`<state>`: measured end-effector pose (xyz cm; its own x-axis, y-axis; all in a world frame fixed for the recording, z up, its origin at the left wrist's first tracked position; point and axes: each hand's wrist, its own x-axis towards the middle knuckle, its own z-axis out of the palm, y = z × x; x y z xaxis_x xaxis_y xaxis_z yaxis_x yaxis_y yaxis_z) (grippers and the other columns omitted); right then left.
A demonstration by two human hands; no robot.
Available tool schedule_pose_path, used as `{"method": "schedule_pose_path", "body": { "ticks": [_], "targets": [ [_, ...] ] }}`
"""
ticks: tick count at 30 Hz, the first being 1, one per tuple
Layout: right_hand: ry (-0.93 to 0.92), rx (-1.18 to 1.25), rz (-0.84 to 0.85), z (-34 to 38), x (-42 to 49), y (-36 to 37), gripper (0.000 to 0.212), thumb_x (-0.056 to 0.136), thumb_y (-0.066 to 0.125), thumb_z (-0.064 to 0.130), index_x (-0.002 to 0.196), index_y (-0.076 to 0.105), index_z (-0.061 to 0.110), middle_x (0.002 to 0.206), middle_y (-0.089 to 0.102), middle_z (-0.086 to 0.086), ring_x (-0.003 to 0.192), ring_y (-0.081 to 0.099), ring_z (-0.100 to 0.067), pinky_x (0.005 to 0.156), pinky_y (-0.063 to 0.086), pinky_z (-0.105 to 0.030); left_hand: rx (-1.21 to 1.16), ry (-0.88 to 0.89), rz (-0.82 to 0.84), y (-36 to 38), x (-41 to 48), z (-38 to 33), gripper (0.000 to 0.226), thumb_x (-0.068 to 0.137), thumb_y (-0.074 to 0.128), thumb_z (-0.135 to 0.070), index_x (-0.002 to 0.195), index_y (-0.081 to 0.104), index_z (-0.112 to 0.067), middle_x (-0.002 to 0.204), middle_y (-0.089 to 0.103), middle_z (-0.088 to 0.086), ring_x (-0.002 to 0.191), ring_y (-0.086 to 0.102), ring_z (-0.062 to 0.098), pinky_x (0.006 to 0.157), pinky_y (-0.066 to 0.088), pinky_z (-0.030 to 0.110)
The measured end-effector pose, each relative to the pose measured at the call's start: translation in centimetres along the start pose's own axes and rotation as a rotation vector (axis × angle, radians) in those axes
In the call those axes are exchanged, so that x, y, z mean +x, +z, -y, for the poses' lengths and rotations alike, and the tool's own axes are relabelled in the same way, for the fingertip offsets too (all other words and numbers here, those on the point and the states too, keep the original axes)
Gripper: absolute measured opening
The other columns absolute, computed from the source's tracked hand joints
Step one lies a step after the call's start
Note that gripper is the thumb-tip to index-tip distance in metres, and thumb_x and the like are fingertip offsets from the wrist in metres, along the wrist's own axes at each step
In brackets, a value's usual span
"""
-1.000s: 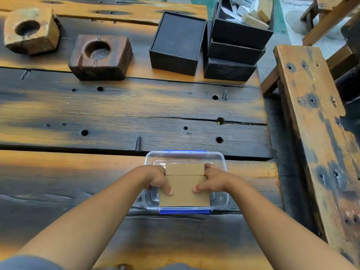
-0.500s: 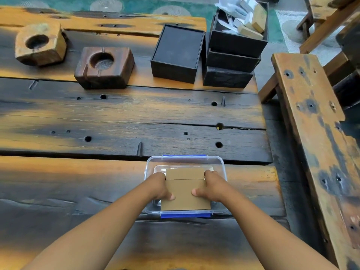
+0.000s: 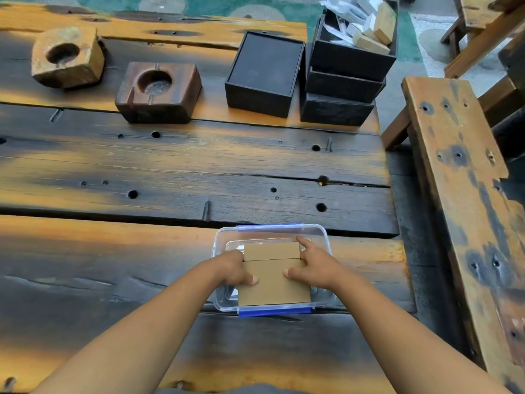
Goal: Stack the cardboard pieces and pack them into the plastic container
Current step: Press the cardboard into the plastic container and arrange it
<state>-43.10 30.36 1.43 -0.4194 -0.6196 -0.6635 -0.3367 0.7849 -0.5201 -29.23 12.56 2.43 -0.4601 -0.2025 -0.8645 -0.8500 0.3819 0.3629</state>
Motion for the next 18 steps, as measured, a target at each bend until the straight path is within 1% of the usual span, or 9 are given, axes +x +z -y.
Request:
{"method": "schedule_pose_path", "body": {
  "ticks": [2, 5, 7, 9, 10, 13, 15, 16, 18],
  "targets": [
    [-0.008, -0.049, 0.000, 0.1, 0.0, 0.0, 0.072, 0.081, 0.071, 0.044, 0.136, 0.053, 0.002, 0.162, 0.017, 0.004, 0.134, 0.045, -0.019, 0.103, 0.042, -0.031, 0.032, 0.006, 0.003, 0.0, 0.0, 0.0, 0.061, 0.081, 0.076, -0.037, 0.131, 0.055, -0.011, 0.130, 0.063, 0.006, 0.115, 0.060, 0.024, 0.104, 0.047, 0.036],
    [-0.011, -0.106, -0.058, 0.4, -0.1, 0.8, 0.067, 0.083, 0.068, 0.047, 0.131, 0.055, 0.003, 0.141, 0.038, -0.006, 0.128, 0.047, -0.022, 0.107, 0.040, -0.031, 0.057, 0.014, -0.125, 0.0, 0.1, -0.2, 0.058, 0.077, 0.079, -0.037, 0.123, 0.058, -0.010, 0.123, 0.065, 0.006, 0.110, 0.062, 0.024, 0.095, 0.050, 0.033],
    [-0.001, -0.113, -0.167, 0.5, -0.2, 1.4, 0.062, 0.083, 0.067, 0.050, 0.123, 0.056, 0.004, 0.134, 0.045, -0.007, 0.120, 0.050, -0.020, 0.099, 0.041, -0.028, 0.068, 0.040, -0.232, 0.0, 0.1, -0.4, 0.054, 0.074, 0.081, -0.037, 0.116, 0.060, -0.010, 0.117, 0.067, 0.007, 0.102, 0.062, 0.023, 0.084, 0.050, 0.031],
    [0.003, -0.112, -0.260, 0.3, -0.2, 1.9, 0.058, 0.081, 0.069, 0.051, 0.115, 0.055, 0.007, 0.129, 0.050, -0.007, 0.113, 0.052, -0.020, 0.089, 0.041, -0.027, 0.095, 0.066, -0.284, 0.1, 0.0, -0.3, 0.050, 0.074, 0.081, -0.038, 0.110, 0.061, -0.010, 0.112, 0.067, 0.008, 0.091, 0.058, 0.021, 0.074, 0.045, 0.028],
    [-0.006, -0.111, -0.285, 0.3, -0.3, 2.0, 0.058, 0.080, 0.069, 0.051, 0.116, 0.055, 0.007, 0.131, 0.050, -0.007, 0.114, 0.052, -0.020, 0.089, 0.040, -0.026, 0.096, 0.078, -0.296, 0.1, 0.0, -0.2, 0.048, 0.074, 0.081, -0.038, 0.108, 0.063, -0.010, 0.110, 0.068, 0.008, 0.087, 0.056, 0.020, 0.072, 0.044, 0.027],
    [-0.064, -0.105, -0.290, 0.3, -0.4, 2.1, 0.067, 0.079, 0.072, 0.049, 0.125, 0.056, 0.004, 0.147, 0.041, -0.007, 0.135, 0.040, -0.020, 0.110, 0.034, -0.028, 0.077, 0.095, -0.298, 0.0, -0.1, 0.0, 0.038, 0.072, 0.082, -0.038, 0.096, 0.067, -0.013, 0.100, 0.070, 0.007, 0.079, 0.057, 0.017, 0.067, 0.044, 0.024],
    [-0.087, -0.087, -0.281, 0.3, -0.5, 1.8, 0.068, 0.078, 0.072, 0.047, 0.128, 0.057, 0.004, 0.151, 0.038, -0.008, 0.140, 0.034, -0.020, 0.115, 0.030, -0.031, 0.075, 0.095, -0.300, -0.1, -0.3, -0.1, 0.031, 0.072, 0.082, -0.039, 0.079, 0.061, -0.017, 0.088, 0.066, 0.004, 0.069, 0.056, 0.012, 0.056, 0.042, 0.023],
    [-0.087, -0.083, -0.271, 0.3, -0.5, 1.7, 0.067, 0.078, 0.072, 0.047, 0.129, 0.057, 0.005, 0.150, 0.039, -0.008, 0.140, 0.035, -0.021, 0.115, 0.031, -0.032, 0.073, 0.094, -0.290, -0.2, -0.3, -0.2, 0.031, 0.073, 0.081, -0.039, 0.079, 0.060, -0.018, 0.088, 0.065, 0.003, 0.070, 0.057, 0.012, 0.056, 0.042, 0.023],
    [-0.056, -0.077, -0.253, 0.5, -0.5, 1.8, 0.062, 0.080, 0.070, 0.047, 0.124, 0.057, 0.006, 0.139, 0.048, -0.008, 0.132, 0.043, -0.023, 0.107, 0.038, -0.032, 0.075, 0.096, -0.250, -0.2, -0.5, -0.3, 0.039, 0.076, 0.079, -0.039, 0.100, 0.063, -0.013, 0.103, 0.068, 0.007, 0.088, 0.063, 0.020, 0.070, 0.048, 0.026]
  ]
}}
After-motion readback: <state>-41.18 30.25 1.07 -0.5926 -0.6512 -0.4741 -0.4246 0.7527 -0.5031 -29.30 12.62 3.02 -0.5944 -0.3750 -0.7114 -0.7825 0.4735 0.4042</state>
